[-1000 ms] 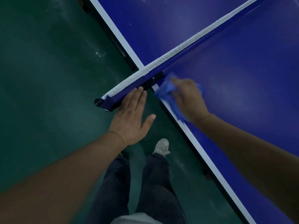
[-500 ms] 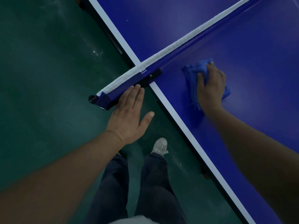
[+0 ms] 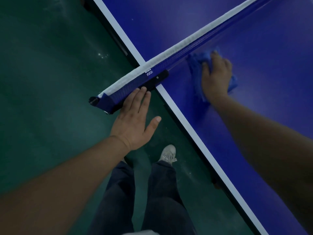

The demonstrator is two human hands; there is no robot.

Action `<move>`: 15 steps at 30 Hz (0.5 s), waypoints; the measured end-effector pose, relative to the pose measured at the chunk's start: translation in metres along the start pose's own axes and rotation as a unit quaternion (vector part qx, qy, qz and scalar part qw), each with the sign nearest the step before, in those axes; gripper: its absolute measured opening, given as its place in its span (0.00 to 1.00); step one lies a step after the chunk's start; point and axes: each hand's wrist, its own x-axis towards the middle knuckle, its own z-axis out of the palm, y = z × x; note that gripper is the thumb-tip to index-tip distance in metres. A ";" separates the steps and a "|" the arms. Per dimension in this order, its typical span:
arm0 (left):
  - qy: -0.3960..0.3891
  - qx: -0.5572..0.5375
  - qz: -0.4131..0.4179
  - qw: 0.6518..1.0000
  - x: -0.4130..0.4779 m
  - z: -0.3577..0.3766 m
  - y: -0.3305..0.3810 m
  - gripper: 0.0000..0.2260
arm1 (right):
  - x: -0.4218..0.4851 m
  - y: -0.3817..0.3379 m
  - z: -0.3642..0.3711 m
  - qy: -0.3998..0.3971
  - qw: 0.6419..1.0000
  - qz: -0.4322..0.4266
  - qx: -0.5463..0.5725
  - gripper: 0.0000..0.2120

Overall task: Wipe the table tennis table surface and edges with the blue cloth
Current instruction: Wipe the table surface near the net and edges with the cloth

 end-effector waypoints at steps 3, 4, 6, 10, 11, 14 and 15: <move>0.003 -0.005 -0.010 1.000 0.000 0.001 0.002 0.37 | -0.042 -0.043 0.016 -0.065 0.987 -0.134 0.053 0.17; 0.004 -0.010 -0.011 1.000 0.000 0.002 0.003 0.37 | -0.066 -0.047 0.016 -0.078 0.982 -0.156 0.067 0.18; 0.003 -0.023 -0.007 1.000 -0.002 0.001 0.003 0.37 | -0.115 -0.042 0.008 -0.089 0.972 -0.197 0.087 0.20; -0.004 -0.080 -0.003 0.997 -0.025 -0.003 0.002 0.35 | -0.178 -0.042 -0.003 -0.142 0.960 -0.227 0.084 0.20; 0.000 -0.097 -0.007 0.995 -0.037 -0.004 0.001 0.35 | -0.186 -0.051 -0.003 -0.148 0.967 -0.173 0.114 0.18; 0.005 -0.169 -0.053 0.984 -0.082 -0.012 -0.006 0.34 | -0.218 -0.094 -0.006 -0.187 0.959 0.012 0.213 0.16; 0.008 -0.214 -0.089 0.973 -0.098 -0.015 -0.011 0.35 | -0.231 -0.110 -0.005 -0.215 0.946 0.048 0.239 0.15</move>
